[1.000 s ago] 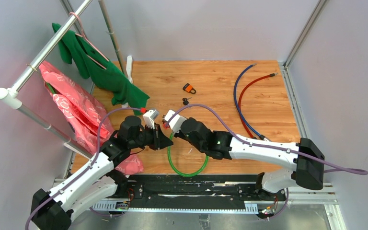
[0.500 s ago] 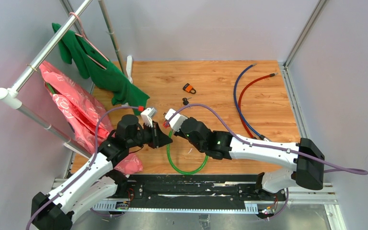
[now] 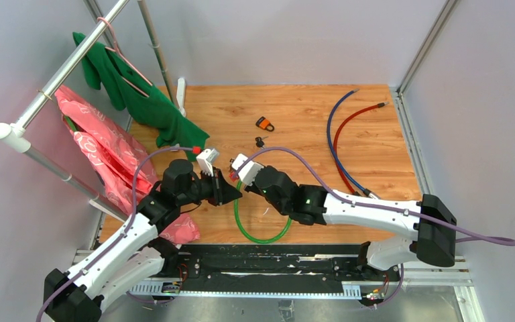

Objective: Lock with the key
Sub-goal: Lock the lock.

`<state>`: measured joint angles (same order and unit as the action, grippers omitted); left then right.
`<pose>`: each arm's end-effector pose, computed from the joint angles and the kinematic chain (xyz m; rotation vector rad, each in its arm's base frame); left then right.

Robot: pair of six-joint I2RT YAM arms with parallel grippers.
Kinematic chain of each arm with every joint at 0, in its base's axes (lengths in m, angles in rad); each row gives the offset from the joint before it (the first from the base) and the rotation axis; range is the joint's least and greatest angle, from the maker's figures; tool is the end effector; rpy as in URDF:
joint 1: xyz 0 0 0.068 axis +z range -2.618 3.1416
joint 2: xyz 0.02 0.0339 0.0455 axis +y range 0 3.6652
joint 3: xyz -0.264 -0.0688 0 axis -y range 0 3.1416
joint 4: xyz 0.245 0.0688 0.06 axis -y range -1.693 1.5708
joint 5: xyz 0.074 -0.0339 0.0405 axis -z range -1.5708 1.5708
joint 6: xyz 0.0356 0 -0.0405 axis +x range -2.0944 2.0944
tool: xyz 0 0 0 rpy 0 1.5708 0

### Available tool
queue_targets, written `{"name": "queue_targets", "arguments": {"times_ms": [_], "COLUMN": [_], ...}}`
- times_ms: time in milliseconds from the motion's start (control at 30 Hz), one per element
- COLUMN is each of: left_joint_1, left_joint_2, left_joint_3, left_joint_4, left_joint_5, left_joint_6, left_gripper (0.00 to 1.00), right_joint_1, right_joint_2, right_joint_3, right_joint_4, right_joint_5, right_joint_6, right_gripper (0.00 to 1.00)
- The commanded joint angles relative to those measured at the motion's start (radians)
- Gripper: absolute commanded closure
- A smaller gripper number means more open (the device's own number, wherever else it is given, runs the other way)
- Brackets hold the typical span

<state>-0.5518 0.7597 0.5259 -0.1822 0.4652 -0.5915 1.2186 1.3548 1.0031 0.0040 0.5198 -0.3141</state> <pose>0.1429 -0.1067 0.2542 0.2850 2.1259 -1.1695 0.1245 0.2874 0.3075 -1.0295 1.5645 0.1238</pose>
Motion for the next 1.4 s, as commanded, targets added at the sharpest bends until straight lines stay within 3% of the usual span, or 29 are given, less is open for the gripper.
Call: {"name": "queue_targets", "arguments": {"times_ms": [0, 333, 567, 800, 1133, 1367], "left_joint_1": [0.007, 0.009, 0.027, 0.033, 0.062, 0.062], "left_joint_2": [0.005, 0.009, 0.007, 0.005, 0.005, -0.007], "left_joint_3": [0.038, 0.038, 0.043, 0.058, 0.062, -0.057], "left_joint_4": [0.070, 0.075, 0.088, 0.095, 0.104, 0.174], "left_joint_5": [0.003, -0.003, -0.005, 0.031, -0.027, -0.080], "left_joint_6": [-0.031, -0.033, -0.026, 0.005, 0.098, 0.186], "left_gripper": [1.00, 1.00, 1.00, 1.00, 1.00, 1.00], "right_joint_1": [0.032, 0.073, 0.121, 0.173, 0.184, 0.171], "right_joint_2": [-0.032, -0.036, -0.037, 0.044, -0.019, 0.054], "right_joint_3": [-0.009, -0.028, -0.090, -0.105, -0.162, -0.187], "right_joint_4": [0.081, 0.109, 0.169, 0.200, 0.204, 0.263], "right_joint_5": [-0.032, -0.043, -0.091, -0.003, -0.231, -0.267], "right_joint_6": [0.001, -0.080, -0.235, -0.401, -0.364, -0.287], "right_gripper": [1.00, 1.00, 1.00, 1.00, 1.00, 0.91]}}
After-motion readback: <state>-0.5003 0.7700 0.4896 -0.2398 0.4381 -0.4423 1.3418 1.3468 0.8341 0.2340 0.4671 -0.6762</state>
